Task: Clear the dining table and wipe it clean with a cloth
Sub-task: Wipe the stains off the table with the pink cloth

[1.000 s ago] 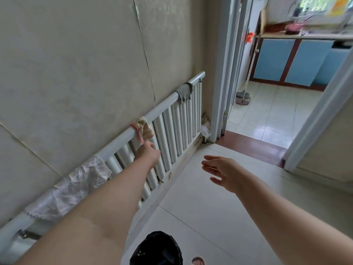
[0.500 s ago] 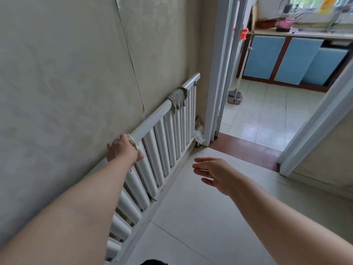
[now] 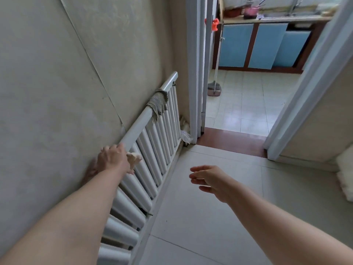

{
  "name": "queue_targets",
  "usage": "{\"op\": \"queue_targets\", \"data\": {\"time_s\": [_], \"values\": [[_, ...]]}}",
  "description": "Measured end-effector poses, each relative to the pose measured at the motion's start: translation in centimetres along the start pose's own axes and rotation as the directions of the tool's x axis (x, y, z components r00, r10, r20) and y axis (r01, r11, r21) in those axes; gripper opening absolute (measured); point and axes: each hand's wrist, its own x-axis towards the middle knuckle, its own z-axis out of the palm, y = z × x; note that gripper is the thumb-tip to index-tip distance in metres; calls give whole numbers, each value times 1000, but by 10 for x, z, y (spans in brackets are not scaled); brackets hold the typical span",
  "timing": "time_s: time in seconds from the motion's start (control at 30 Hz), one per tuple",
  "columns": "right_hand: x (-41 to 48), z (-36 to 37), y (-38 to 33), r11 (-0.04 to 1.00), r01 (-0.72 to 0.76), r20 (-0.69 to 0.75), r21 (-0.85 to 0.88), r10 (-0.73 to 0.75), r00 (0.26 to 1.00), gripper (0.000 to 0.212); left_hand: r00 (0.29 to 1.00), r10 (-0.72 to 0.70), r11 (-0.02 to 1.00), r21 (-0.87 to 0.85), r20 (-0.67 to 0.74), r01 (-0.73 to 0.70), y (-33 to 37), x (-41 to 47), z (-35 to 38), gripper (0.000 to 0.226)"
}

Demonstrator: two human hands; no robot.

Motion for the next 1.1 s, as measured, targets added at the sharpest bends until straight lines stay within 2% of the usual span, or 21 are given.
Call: {"op": "queue_targets", "data": {"time_s": [0.1, 0.17, 0.23, 0.3, 0.4, 0.43, 0.53, 0.6, 0.7, 0.77, 0.83, 0.9, 0.97, 1.1], "values": [[-5, -21, 11, 998, -24, -53, 56, 27, 998, 17, 996, 69, 979, -194, 55, -57, 42, 0, 6, 26], [-14, -44, 20, 994, -32, -113, 101, 43, 993, 17, 980, 133, 940, -331, 150, -77, 80, -6, 5, 32], [-27, -71, 28, 991, -19, -186, 136, 44, 982, 17, 954, 227, 915, -378, 196, -140, 121, -14, 1, 37], [-43, -100, 37, 987, 8, -260, 161, 35, 965, 16, 917, 339, 879, -418, 209, -230, 161, -23, -6, 26], [-74, -146, 51, 975, 71, -397, 213, 20, 918, 15, 840, 501, 744, -598, 207, -297, 225, -49, -25, 15], [-83, -158, 56, 969, 93, -433, 229, 16, 901, 15, 823, 530, 689, -669, 202, -280, 241, -58, -32, 13], [-118, -196, 75, 942, 158, -552, 295, 33, 833, 16, 730, 651, 507, -835, 208, -214, 293, -97, -62, 18], [-146, -219, 93, 919, 205, -621, 337, 53, 782, 18, 649, 728, 441, -875, 219, -200, 326, -133, -83, 23], [-190, -247, 125, 884, 261, -687, 388, 89, 721, 17, 532, 832, 354, -890, 160, -286, 369, -186, -98, 30], [-229, -264, 152, 851, 310, -735, 424, 123, 666, 18, 434, 887, 281, -931, 159, -234, 403, -230, -101, 30], [-264, -278, 177, 825, 354, -780, 440, 156, 606, 20, 420, 896, 261, -936, 145, -235, 435, -273, -99, 27], [-298, -290, 203, 804, 388, -819, 449, 197, 539, 22, 413, 906, 232, -926, 93, -299, 453, -327, -106, 13], [-337, -301, 233, 784, 420, -852, 457, 250, 460, 21, 331, 939, 204, -924, 92, -324, 470, -386, -112, 5], [-407, -313, 289, 761, 470, -891, 447, 333, 309, 20, 110, 985, 170, -882, 135, -440, 494, -482, -110, 15]]}}
